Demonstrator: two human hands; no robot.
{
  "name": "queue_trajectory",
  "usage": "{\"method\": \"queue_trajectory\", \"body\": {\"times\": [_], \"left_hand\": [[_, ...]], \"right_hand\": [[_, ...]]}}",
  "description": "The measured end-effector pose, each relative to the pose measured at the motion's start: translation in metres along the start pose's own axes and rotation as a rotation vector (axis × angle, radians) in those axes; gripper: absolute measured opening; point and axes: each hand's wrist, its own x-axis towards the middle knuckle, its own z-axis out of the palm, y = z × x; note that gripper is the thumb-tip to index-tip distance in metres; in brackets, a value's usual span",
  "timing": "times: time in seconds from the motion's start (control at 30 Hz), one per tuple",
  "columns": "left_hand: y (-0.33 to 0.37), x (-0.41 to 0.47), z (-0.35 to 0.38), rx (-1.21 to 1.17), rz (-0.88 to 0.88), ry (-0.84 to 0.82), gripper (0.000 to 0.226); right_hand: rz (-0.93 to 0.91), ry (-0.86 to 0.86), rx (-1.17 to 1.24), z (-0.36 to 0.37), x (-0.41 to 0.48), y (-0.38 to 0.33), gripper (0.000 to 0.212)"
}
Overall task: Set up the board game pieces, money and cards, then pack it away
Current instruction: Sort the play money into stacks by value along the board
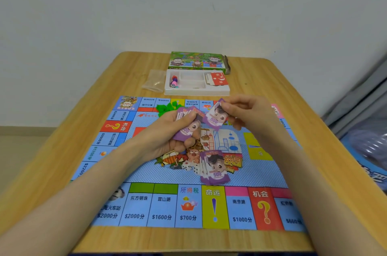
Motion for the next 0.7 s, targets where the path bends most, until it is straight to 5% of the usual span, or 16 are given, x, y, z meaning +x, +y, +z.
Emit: {"method": "queue_trajectory", "body": {"times": [0.23, 0.7], "left_hand": [[0.003, 0.001, 0.002, -0.109, -0.026, 0.013, 0.027], [0.005, -0.001, 0.004, -0.086, -0.027, 0.001, 0.035]], "right_hand": [[0.222, -0.515, -0.382, 0.0, -0.008, -0.006, 0.009], [0.115, -0.535, -0.607, 0.011, -0.006, 0.005, 0.018]]}}
